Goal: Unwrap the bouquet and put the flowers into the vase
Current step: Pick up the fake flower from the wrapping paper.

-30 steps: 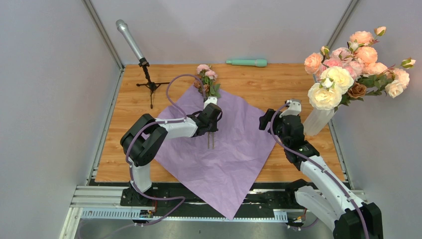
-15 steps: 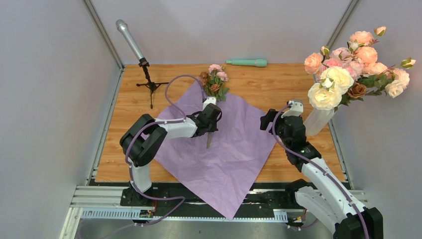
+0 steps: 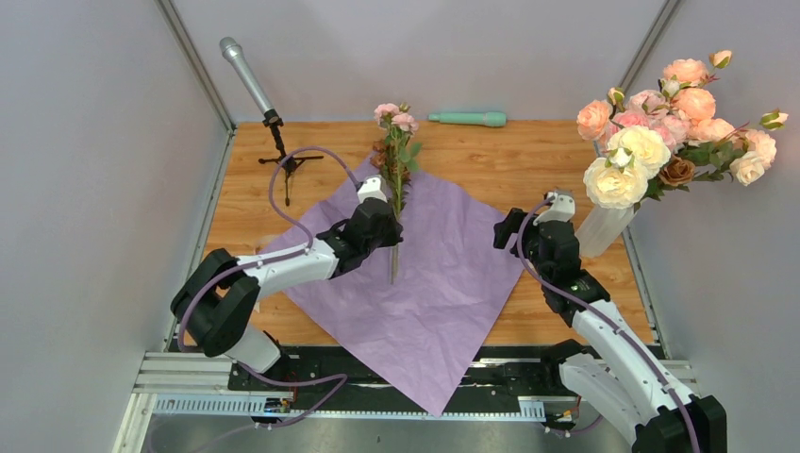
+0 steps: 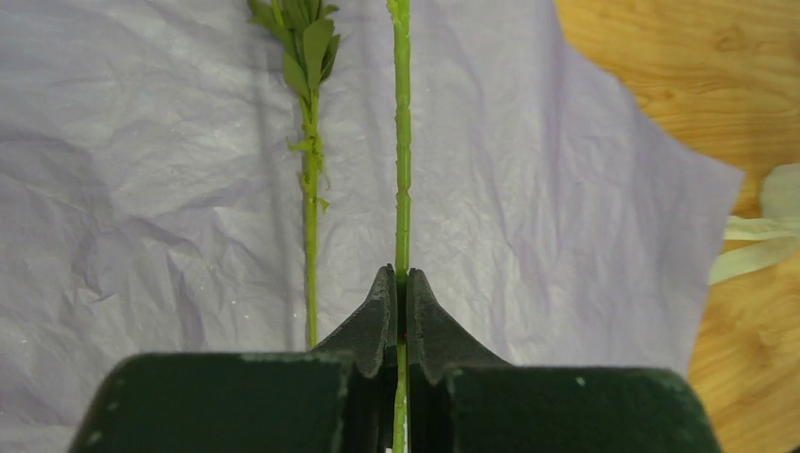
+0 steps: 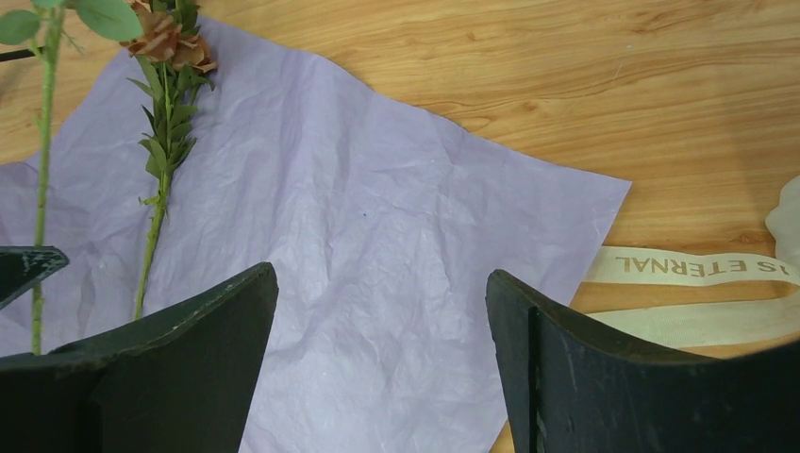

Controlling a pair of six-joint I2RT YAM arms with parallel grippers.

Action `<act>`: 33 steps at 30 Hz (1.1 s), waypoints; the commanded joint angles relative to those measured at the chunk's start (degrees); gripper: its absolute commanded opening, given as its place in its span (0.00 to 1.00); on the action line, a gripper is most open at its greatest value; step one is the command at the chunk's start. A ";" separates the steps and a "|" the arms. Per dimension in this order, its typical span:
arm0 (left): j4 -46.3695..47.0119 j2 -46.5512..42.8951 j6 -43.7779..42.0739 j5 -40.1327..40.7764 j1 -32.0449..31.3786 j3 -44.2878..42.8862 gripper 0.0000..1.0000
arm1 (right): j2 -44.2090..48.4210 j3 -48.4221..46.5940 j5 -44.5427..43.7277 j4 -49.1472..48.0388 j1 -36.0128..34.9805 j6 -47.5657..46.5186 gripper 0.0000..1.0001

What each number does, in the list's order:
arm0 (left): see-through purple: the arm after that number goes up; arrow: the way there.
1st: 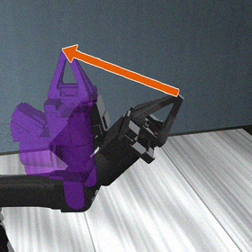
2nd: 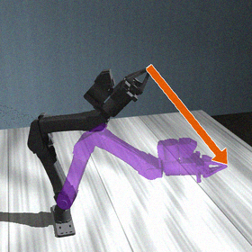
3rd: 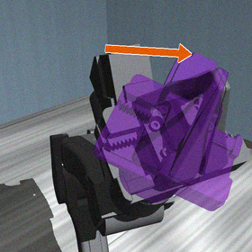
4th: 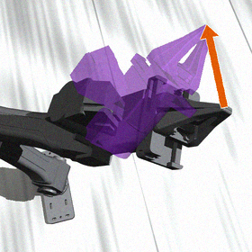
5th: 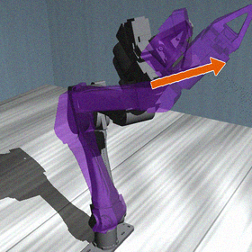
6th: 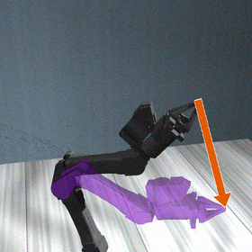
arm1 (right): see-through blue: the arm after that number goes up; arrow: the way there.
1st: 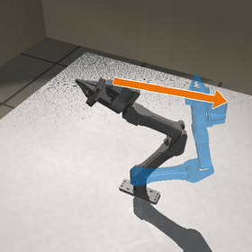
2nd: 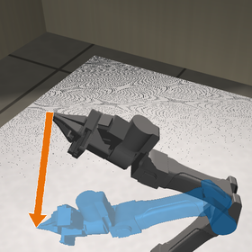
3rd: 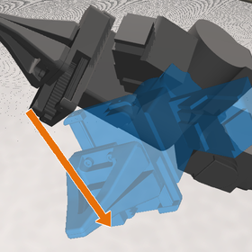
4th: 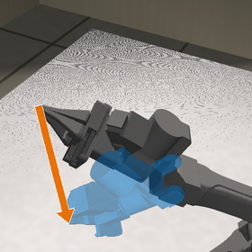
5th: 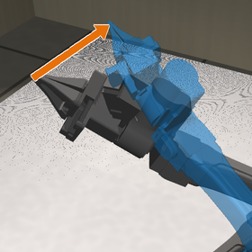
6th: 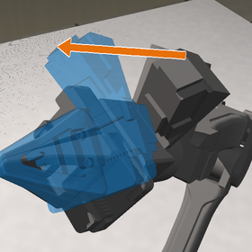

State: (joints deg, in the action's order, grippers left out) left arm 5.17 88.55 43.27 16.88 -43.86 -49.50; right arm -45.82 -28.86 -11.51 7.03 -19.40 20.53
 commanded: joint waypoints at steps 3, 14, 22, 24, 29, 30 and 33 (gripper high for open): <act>11.48 -7.54 0.76 -3.35 1.64 4.68 0.00 | 1.08 0.20 -0.08 -0.65 0.32 1.93 0.82; 26.12 -20.33 -4.20 -12.60 1.66 15.16 0.00 | 0.46 -4.91 22.12 -6.43 0.30 2.99 0.88; 34.36 -28.77 -4.42 -21.24 -0.02 22.47 0.00 | -10.54 -18.68 41.15 -13.46 0.17 12.83 0.88; 35.02 -30.53 -4.86 -22.50 -0.67 23.53 0.00 | -13.72 -23.26 44.57 -14.78 0.16 15.09 0.89; 34.83 -33.98 -7.16 -24.81 -1.66 25.23 0.00 | -21.31 -30.32 49.97 -19.26 -0.05 20.21 0.89; 34.74 -34.77 -7.56 -25.11 -1.73 25.50 0.00 | -22.40 -31.43 50.22 -19.51 -0.03 20.82 0.89; 34.32 -36.25 -8.17 -26.29 -1.78 26.50 0.00 | -24.79 -33.68 50.47 -20.47 -0.48 22.19 0.89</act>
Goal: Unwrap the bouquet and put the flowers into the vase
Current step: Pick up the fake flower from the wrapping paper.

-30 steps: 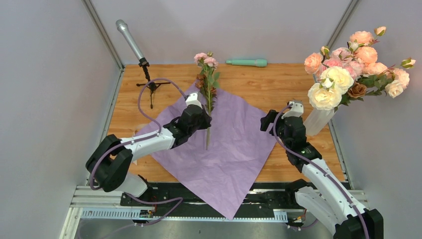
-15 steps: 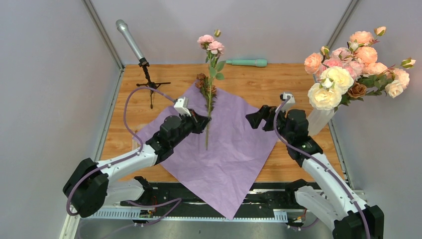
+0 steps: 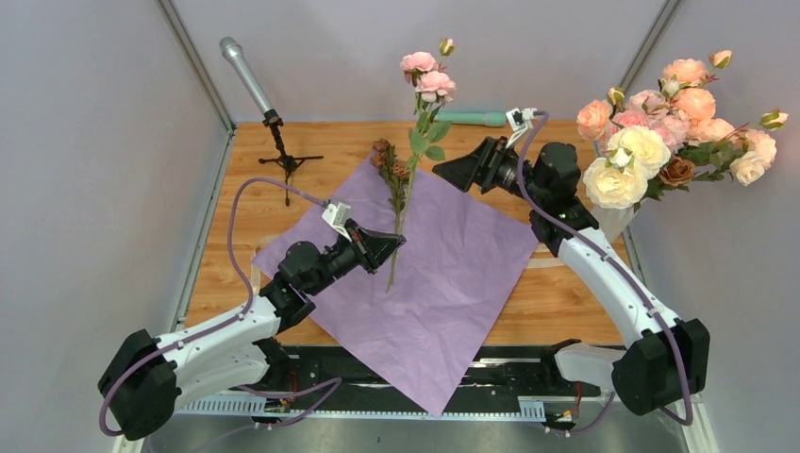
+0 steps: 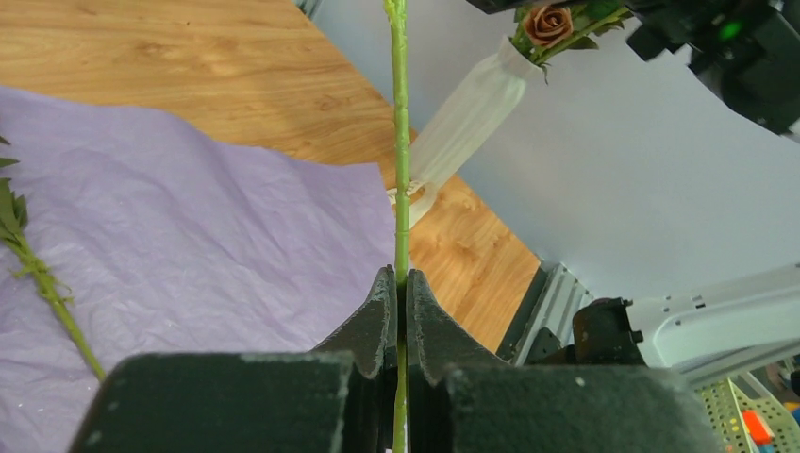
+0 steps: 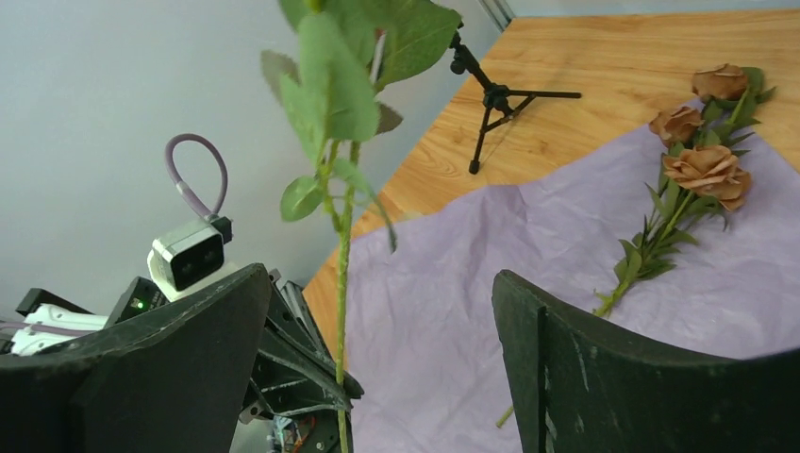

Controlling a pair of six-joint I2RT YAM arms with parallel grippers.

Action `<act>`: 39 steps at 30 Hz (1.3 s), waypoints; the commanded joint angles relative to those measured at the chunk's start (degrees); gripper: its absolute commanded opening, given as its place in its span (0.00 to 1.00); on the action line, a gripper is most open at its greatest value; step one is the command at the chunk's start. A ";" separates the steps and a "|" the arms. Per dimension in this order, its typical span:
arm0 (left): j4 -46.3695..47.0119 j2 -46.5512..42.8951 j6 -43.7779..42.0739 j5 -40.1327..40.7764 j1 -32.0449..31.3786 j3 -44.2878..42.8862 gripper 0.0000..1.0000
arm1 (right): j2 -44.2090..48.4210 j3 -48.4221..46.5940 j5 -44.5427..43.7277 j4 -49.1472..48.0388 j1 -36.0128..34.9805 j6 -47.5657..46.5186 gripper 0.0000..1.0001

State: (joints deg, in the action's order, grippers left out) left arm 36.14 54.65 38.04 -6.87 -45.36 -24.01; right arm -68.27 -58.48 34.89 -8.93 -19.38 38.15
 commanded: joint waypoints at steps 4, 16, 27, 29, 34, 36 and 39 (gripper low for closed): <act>-1.08 -3.13 -5.43 -5.26 -0.25 0.11 0.00 | -4.82 -6.52 5.22 -5.67 -1.39 6.22 0.86; -5.85 -5.84 -8.74 -9.52 -0.26 -0.06 0.00 | -9.34 -9.08 3.15 -7.80 -2.94 7.84 0.75; -14.91 -7.63 -12.68 -5.26 -0.30 -2.02 0.00 | -9.43 -10.90 3.09 -5.40 -3.62 3.59 0.16; -16.92 -7.44 -13.51 -5.04 -0.26 -2.96 0.00 | -9.34 -11.77 2.81 -3.66 -3.84 2.05 0.07; -23.73 -6.60 -15.92 -4.18 -0.25 -7.13 0.27 | -8.78 -14.37 1.14 1.26 -4.43 -3.86 0.00; -26.60 -6.28 -16.76 -3.50 -0.30 -8.95 0.50 | -8.35 -15.59 0.42 3.65 -4.59 -6.77 0.00; -32.29 -5.96 -18.38 -2.47 -0.18 -12.50 0.83 | -7.63 -18.62 -1.43 9.42 -4.76 -13.40 0.00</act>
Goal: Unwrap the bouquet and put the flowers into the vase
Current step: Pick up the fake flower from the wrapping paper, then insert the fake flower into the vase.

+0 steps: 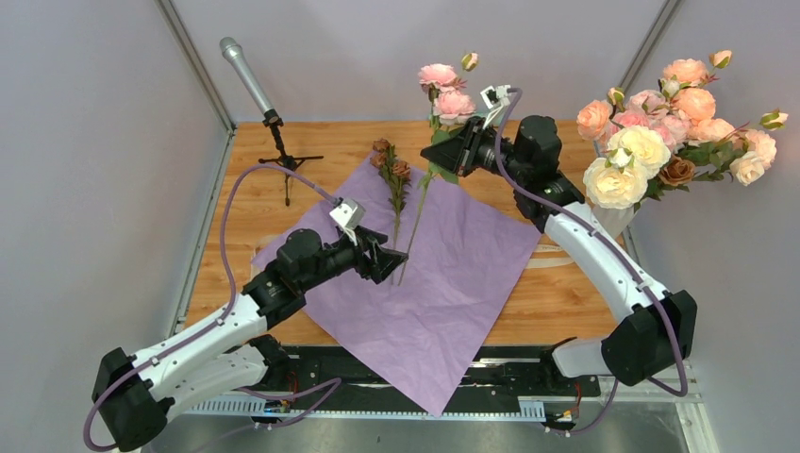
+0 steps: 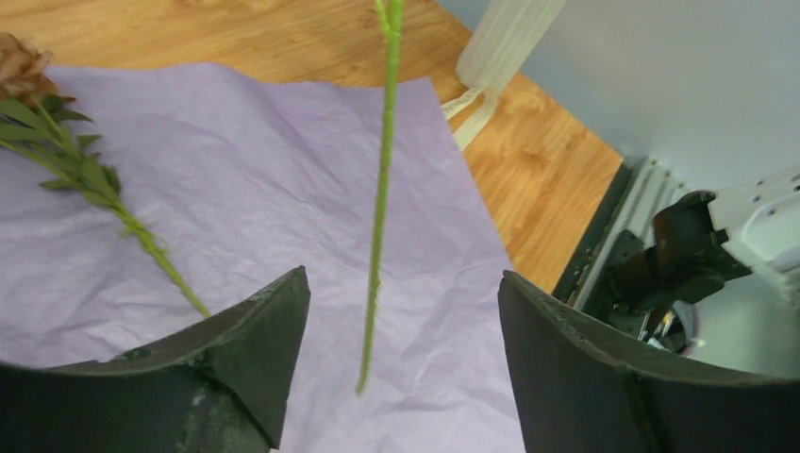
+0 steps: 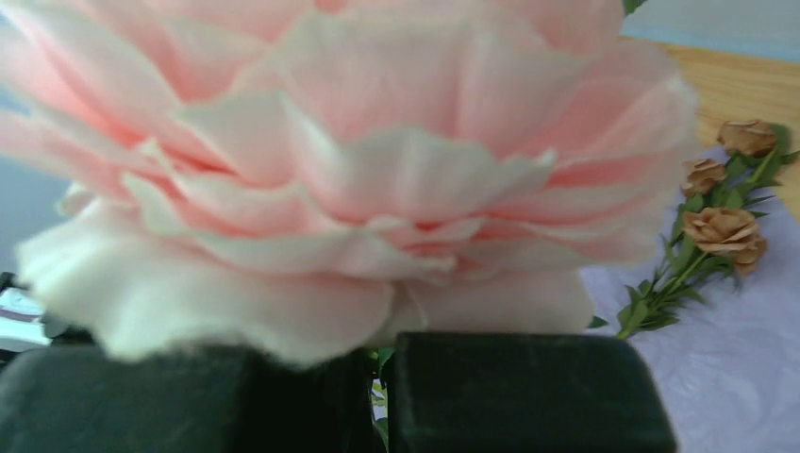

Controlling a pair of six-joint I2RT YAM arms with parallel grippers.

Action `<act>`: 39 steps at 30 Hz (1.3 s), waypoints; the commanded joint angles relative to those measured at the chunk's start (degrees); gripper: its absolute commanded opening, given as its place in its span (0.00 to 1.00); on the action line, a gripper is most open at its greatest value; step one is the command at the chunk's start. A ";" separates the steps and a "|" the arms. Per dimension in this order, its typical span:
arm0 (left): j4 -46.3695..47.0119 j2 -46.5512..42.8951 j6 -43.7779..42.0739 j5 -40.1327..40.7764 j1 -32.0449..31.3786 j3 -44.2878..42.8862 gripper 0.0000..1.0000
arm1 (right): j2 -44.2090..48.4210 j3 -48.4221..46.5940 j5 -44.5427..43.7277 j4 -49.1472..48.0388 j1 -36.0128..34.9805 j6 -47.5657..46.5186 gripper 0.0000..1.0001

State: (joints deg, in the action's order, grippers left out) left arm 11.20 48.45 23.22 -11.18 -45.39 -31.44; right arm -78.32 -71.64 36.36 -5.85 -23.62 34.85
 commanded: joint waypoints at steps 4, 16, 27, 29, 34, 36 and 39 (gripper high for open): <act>-18.19 1.57 -6.70 4.14 0.25 -11.49 0.99 | 3.84 -11.63 -9.70 20.00 -0.61 -23.70 0.00; -36.91 4.94 -19.04 9.91 16.81 -27.08 1.00 | 4.73 -23.80 -50.94 35.51 -0.55 -54.26 0.00; -37.72 7.29 -20.77 16.48 21.65 -25.06 1.00 | -1.44 -30.70 -68.02 33.02 -0.47 -68.75 0.00; -37.70 7.25 -20.84 17.04 21.66 -24.97 1.00 | -1.64 -30.88 -69.31 32.07 -0.11 -69.62 0.00; -37.62 6.58 -21.09 19.16 21.63 -24.41 1.00 | -1.51 -31.99 -70.64 30.52 0.91 -69.67 0.00; -37.53 6.42 -21.11 19.22 21.67 -24.23 1.00 | -1.38 -32.62 -71.16 29.90 0.88 -69.98 0.00; -37.56 6.48 -21.11 19.34 21.65 -24.07 1.00 | -1.48 -34.06 -72.14 29.58 0.93 -70.52 0.00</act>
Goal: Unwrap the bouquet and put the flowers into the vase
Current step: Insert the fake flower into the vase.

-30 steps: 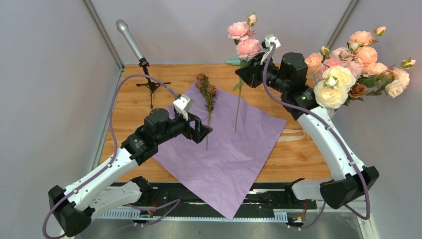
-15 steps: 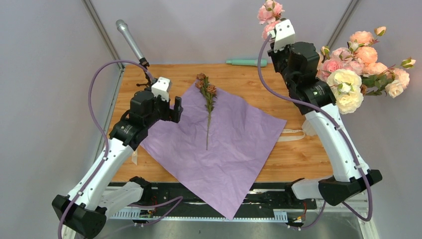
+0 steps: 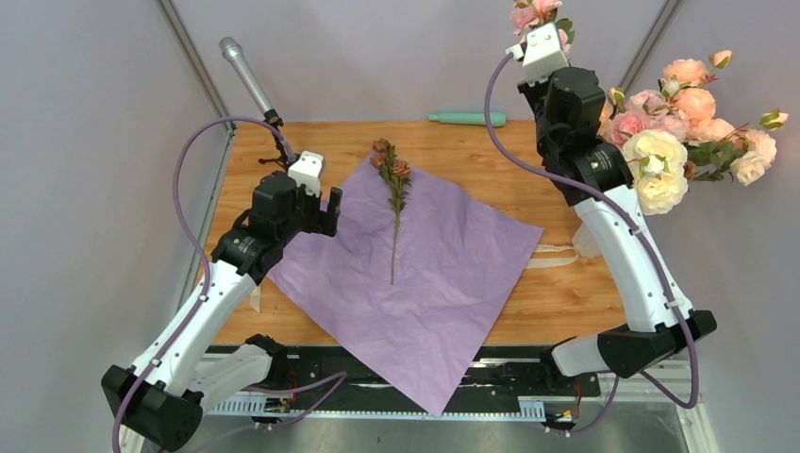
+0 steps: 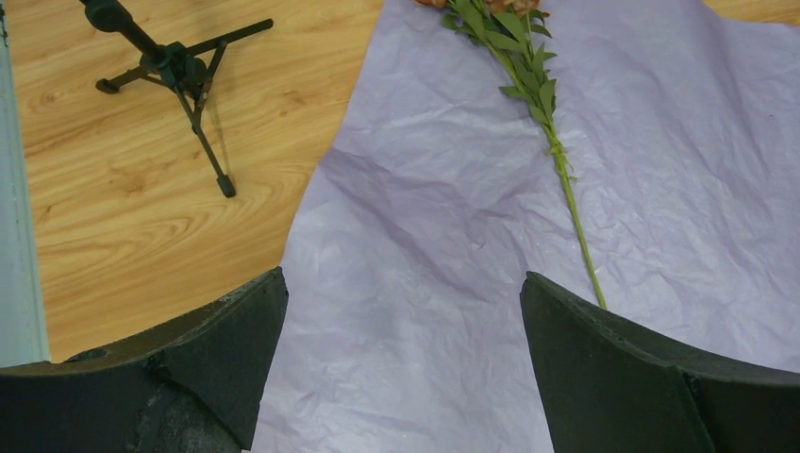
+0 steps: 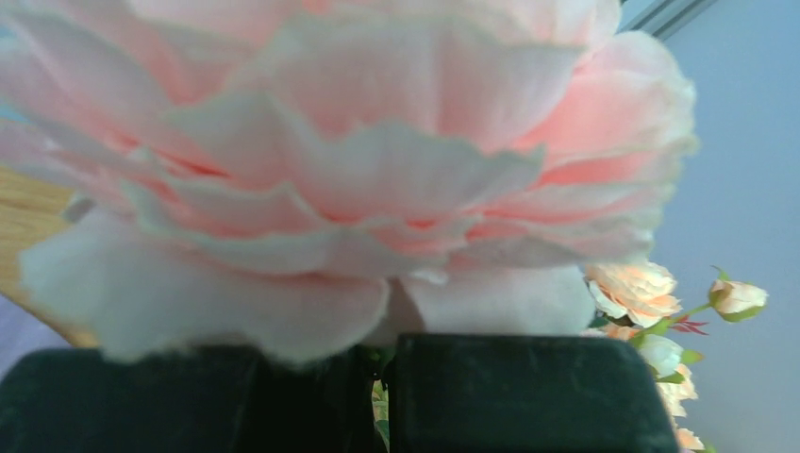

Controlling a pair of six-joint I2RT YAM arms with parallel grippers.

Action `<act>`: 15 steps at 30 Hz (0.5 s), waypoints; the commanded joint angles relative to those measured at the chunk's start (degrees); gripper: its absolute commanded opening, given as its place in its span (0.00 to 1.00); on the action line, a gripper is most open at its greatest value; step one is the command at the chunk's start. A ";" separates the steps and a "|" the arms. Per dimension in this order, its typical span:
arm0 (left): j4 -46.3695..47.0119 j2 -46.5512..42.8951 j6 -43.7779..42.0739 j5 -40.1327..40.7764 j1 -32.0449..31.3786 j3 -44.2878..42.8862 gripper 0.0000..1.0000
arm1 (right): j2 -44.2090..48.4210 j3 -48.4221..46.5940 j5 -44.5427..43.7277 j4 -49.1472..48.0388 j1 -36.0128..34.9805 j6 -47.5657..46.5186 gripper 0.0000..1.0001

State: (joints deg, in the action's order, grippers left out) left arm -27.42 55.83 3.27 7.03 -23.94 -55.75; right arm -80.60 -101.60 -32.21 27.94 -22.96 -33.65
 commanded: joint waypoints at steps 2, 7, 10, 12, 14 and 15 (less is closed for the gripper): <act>1.05 -0.95 -1.08 1.15 0.27 0.28 1.00 | 0.86 -5.05 -3.91 -4.21 0.22 -2.05 0.00; 1.06 -0.75 -0.99 0.92 0.26 0.44 1.00 | 1.22 -7.11 -4.04 -3.52 0.25 -1.35 0.00; 1.05 -0.64 -0.91 0.65 0.22 0.46 1.00 | 1.46 -7.71 -4.02 -3.10 0.21 -1.04 0.00; 1.16 -0.56 -0.81 0.48 0.21 0.46 1.00 | 1.49 -8.25 -3.85 -2.70 0.14 -0.84 0.00; 1.14 -0.53 -0.76 0.32 0.25 0.54 1.00 | 1.46 -8.89 -3.74 -2.26 0.19 -0.49 0.00; 1.14 -0.50 -0.74 0.28 0.23 0.55 1.00 | 1.51 -9.24 -3.52 -2.07 0.09 -0.35 0.00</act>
State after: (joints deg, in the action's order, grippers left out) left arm -27.55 55.83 3.25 7.60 -23.94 -55.37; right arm -80.53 -107.35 -34.59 26.79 -22.94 -34.48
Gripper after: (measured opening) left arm 0.997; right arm 0.073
